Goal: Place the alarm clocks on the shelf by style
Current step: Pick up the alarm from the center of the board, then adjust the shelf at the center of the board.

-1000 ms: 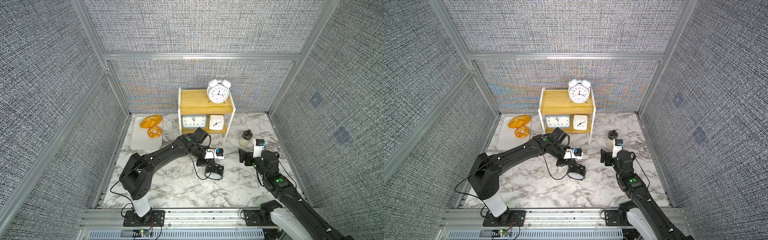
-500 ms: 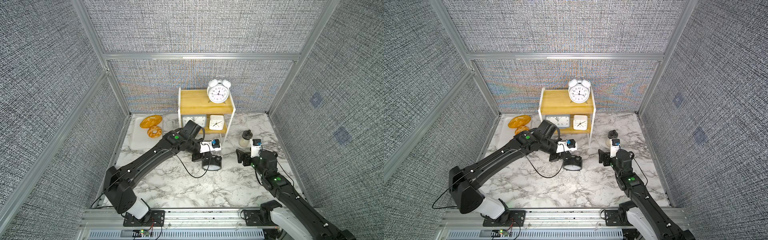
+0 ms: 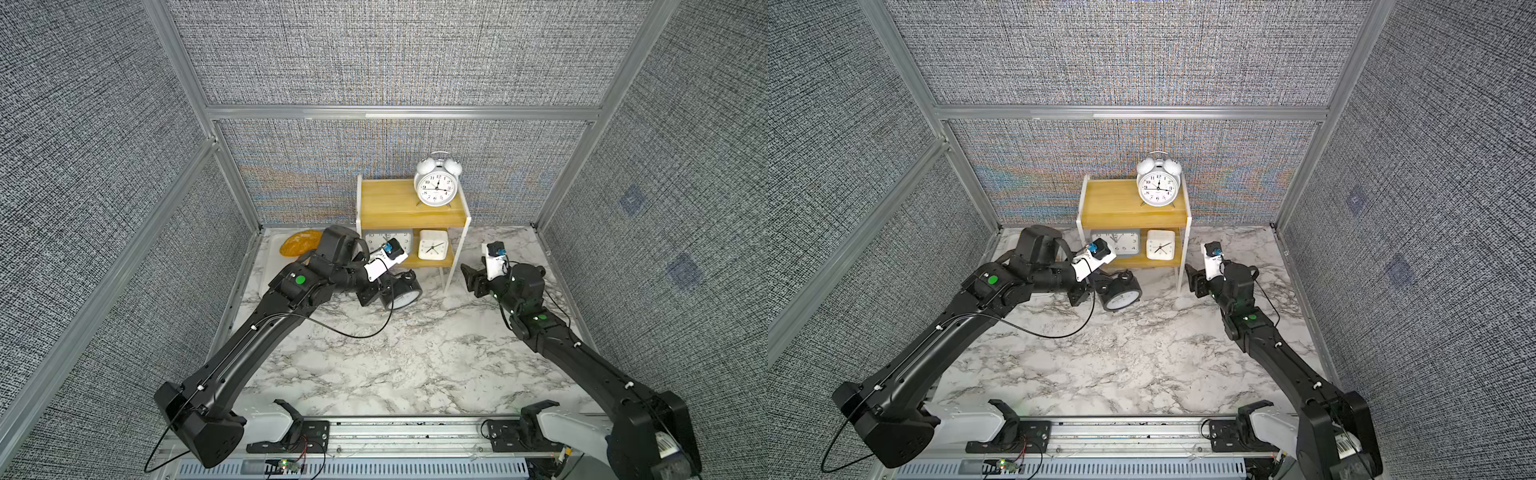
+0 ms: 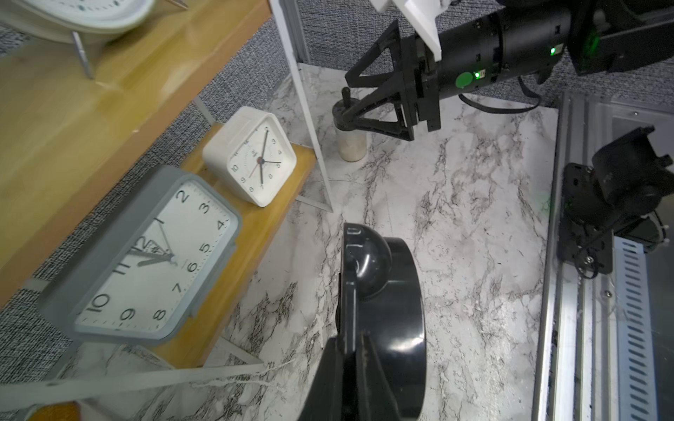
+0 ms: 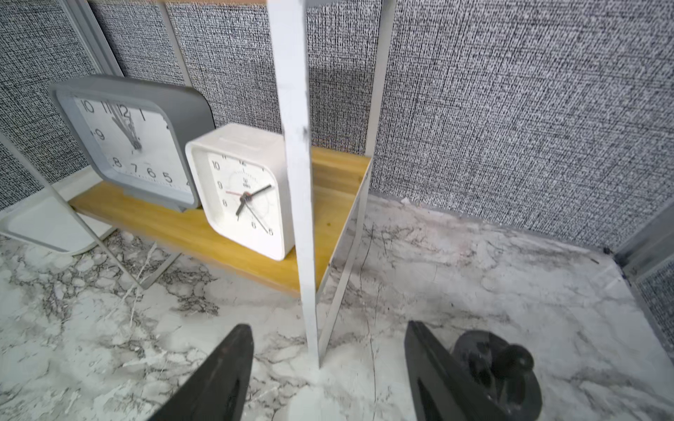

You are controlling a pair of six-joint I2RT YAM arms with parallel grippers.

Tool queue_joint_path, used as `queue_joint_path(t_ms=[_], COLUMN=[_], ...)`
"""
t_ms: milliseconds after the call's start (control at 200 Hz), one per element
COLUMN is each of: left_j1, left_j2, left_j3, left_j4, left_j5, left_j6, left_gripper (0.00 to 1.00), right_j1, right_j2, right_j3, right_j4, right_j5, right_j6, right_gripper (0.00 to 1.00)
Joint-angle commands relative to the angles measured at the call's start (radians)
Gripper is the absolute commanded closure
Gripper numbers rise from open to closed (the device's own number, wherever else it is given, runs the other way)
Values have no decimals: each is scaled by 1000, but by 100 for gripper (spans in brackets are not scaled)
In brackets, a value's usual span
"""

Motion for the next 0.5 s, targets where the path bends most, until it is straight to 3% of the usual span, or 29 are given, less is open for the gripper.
queue_joint_path(t_ms=[0,230,495], left_j1=[13,42,56], left_j2=[-19,-54,-91], left_j3=[24,52,49], left_j4=[9,-17,-17], left_j5=[-4,1,-13], left_j6=[-66,-81,-79], left_gripper=[100,100,100], right_j1=[-1,-1,-1], right_j2=[34,93,154], right_j3=[59,160,239], right_j4=[44,45,54], right_j5=[-24,-42,-42], right_j6=[-35,-41,-29], right_gripper=[32,33,44])
